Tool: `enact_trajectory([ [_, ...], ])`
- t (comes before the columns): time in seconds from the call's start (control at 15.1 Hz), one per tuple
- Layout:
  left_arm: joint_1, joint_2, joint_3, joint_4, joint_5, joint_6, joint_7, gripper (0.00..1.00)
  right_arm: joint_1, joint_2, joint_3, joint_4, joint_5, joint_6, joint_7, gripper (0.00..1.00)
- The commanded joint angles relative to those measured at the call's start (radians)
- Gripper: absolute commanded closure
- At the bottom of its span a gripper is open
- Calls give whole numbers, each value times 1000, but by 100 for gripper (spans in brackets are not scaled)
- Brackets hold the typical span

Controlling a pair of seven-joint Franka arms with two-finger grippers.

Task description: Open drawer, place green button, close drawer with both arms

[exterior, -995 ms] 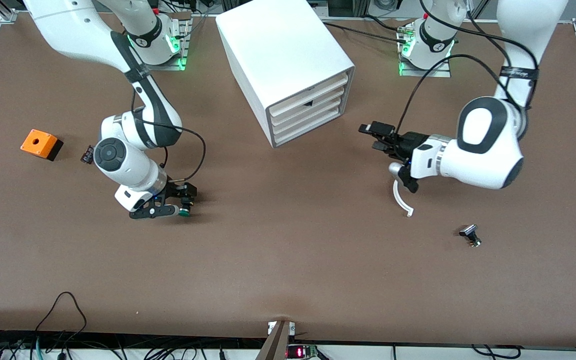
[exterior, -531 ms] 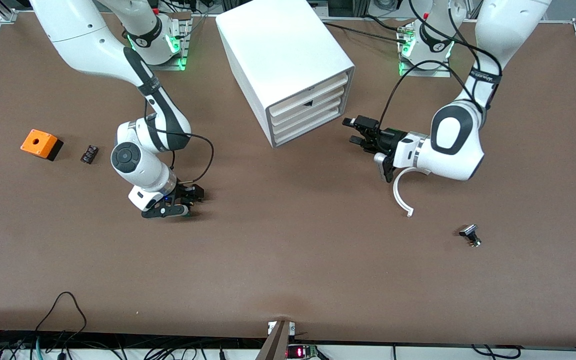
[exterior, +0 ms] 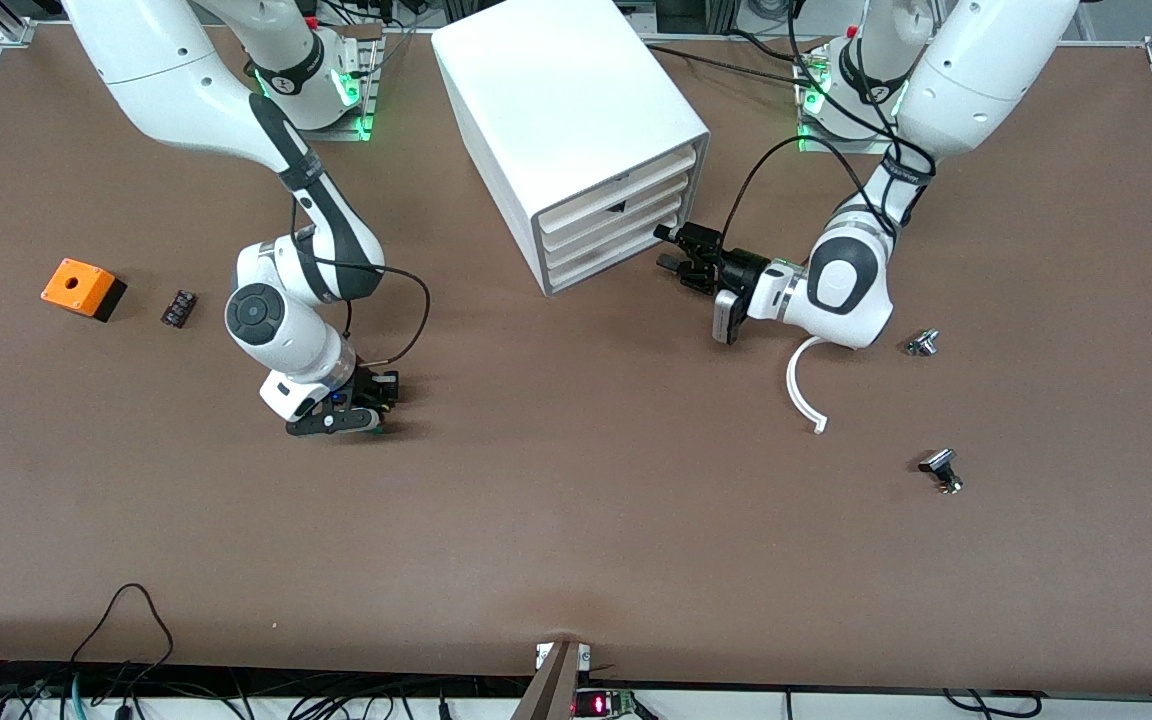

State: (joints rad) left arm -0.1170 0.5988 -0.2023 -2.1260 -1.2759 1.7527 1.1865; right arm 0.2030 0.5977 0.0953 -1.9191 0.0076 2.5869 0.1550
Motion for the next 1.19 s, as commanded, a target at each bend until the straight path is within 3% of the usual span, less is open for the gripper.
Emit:
enact_trajectory([
  [0.0, 3, 24, -31, -3, -54, 10, 45, 27, 6, -27, -2, -5, 17, 7, 15, 100],
  [0.13, -6, 47, -42, -8, -68, 13, 45, 31, 9, -39, 1, 27, 14, -57, 110, 100],
  [0.66, -36, 58, -49, -49, -99, 25, 47, 35, 45, -41, 1, 331, 17, -465, 498, 100],
  [0.86, -59, 58, -51, -60, -105, 27, 47, 42, 64, -41, 1, 428, 17, -571, 656, 100],
  [0.93, -61, 58, -51, -63, -108, 27, 47, 48, 70, -41, 1, 451, 18, -596, 711, 100],
  [0.99, -62, 58, -51, -64, -108, 27, 47, 63, 81, -41, 6, 475, 18, -625, 771, 100],
  [1.13, -61, 58, -51, -64, -108, 27, 45, 99, 88, -41, 30, 509, 18, -656, 860, 100],
])
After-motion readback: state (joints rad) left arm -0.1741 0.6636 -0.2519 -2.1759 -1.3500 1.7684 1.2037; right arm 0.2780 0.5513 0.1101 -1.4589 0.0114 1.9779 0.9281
